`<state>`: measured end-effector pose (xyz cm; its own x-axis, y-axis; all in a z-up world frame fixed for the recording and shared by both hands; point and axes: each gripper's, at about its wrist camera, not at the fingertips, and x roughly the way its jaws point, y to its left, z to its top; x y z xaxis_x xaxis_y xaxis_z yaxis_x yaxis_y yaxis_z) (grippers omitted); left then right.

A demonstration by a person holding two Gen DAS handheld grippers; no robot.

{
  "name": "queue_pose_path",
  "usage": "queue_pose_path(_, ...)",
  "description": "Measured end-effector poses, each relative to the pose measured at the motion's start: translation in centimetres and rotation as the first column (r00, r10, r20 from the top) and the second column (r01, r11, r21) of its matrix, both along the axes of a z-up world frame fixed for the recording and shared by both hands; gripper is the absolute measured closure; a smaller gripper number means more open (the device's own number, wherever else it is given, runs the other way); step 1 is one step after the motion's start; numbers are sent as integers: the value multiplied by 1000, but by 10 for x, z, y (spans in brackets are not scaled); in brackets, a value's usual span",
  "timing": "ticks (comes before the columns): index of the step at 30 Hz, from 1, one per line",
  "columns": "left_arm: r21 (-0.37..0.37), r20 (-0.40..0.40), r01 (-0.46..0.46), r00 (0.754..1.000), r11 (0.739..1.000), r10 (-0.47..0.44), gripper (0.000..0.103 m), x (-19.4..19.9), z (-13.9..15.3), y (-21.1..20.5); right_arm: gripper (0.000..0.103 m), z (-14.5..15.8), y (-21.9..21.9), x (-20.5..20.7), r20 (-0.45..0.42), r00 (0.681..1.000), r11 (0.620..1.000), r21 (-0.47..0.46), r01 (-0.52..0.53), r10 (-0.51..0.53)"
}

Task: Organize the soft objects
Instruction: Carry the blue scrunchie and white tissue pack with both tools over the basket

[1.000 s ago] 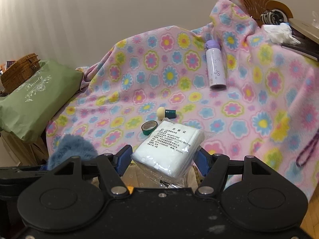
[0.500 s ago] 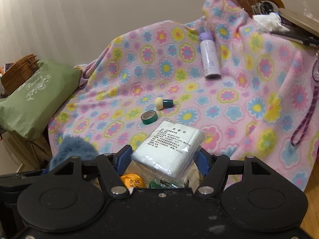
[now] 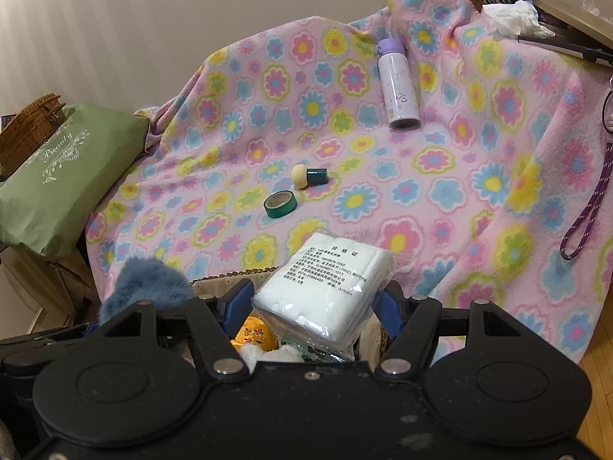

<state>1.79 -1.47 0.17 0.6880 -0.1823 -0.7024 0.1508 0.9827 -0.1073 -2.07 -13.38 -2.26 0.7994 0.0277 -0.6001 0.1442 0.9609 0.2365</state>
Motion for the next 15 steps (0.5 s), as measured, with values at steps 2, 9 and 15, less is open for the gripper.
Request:
queue_pose_path(2, 4, 5, 9, 1000, 1000, -9, 38, 0, -1, -2, 36, 0, 0, 0, 0, 1000, 1000, -1, 0, 0)
queue_pose_path(9, 6, 15, 19, 1000, 1000, -19, 31, -1, -1, -3, 35, 0, -1, 1, 4, 1000, 1000, 2, 7, -7)
queue_pose_path(15, 9, 16, -15, 1000, 1000, 15, 27, 0, -1, 0, 35, -1, -3, 1, -1, 1000, 1000, 8, 12, -12)
